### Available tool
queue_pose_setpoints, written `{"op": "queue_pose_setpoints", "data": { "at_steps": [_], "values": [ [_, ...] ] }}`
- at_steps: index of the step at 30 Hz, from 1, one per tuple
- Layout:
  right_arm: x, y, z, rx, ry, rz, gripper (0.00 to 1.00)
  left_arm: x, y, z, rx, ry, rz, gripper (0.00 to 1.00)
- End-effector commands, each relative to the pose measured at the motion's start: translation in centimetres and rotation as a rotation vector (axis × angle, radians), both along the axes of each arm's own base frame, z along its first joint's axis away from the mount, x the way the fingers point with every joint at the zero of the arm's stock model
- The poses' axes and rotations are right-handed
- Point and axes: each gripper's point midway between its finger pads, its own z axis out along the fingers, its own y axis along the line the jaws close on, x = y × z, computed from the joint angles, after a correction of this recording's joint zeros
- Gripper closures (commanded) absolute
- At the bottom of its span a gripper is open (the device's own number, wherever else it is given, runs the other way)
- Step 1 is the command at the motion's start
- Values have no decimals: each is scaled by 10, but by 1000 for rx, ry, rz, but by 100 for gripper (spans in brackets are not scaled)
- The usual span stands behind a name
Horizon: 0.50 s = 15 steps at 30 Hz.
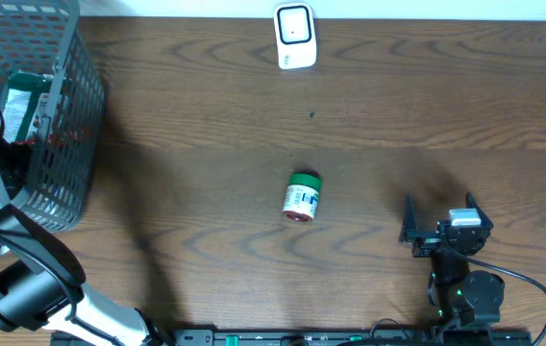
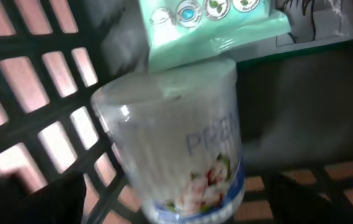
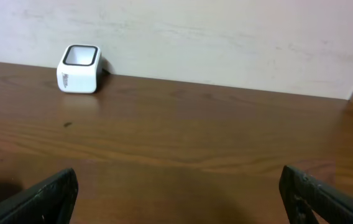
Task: Scan the item barcode
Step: 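Return the left gripper to the basket and grasp the clear plastic tub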
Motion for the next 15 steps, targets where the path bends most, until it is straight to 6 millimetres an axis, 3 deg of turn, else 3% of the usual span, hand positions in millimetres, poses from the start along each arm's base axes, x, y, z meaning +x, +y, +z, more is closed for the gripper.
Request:
{"op": "queue_pose_setpoints", "data": {
  "at_steps": [1,8,12,15],
  "values": [
    [0,-4,-1,-6,4,-16,1,-9,-3,-23,-17,33,16,9],
    [0,-4,-1,-6,4,-16,1,-11,-5,-43,-17,27,23,11],
    [0,-4,-1,-6,4,-16,1,-8,-8,-46,-32,11,22,26],
    [0,-4,-1,-6,4,-16,1,-7,-7,-46,-30,7,22,27]
  ]
}}
